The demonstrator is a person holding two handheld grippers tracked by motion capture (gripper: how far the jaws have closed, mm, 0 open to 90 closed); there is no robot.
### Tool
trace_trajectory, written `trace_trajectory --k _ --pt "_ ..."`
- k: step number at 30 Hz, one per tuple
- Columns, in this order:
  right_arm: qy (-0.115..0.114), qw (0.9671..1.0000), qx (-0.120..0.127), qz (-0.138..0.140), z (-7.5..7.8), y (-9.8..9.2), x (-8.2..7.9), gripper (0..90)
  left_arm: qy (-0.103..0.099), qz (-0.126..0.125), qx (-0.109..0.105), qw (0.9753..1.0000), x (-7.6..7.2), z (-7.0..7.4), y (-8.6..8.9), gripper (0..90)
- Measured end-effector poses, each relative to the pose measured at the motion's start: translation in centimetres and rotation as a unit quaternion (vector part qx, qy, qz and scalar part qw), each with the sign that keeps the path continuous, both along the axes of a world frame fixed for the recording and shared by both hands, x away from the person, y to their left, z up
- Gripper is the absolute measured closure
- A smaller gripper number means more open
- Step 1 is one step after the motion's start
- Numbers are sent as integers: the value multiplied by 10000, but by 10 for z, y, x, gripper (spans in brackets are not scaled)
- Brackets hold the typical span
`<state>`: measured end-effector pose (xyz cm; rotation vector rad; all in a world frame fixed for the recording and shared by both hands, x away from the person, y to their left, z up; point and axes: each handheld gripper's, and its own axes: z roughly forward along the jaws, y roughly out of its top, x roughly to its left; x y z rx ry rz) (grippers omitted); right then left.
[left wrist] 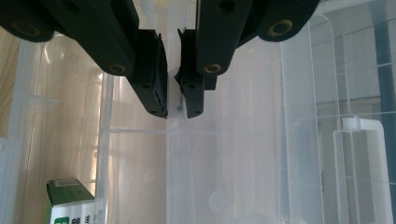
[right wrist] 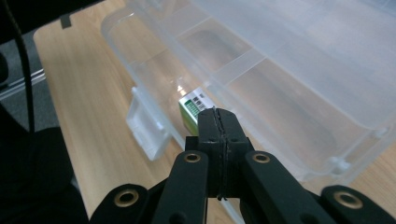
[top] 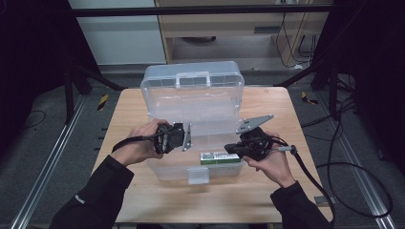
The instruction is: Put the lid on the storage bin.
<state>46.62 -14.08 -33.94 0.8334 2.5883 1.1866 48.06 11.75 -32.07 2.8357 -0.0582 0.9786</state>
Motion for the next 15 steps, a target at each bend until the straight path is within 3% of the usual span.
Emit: trace_trajectory --k 7,15 --pt "-112 9995 283 -9 5 -7 1 900 27 14 -40 10000 -2 -1 0 809" --pt "-437 9947 806 -468 16 -19 6 900 54 33 -35 10000 -3 -2 -1 807"
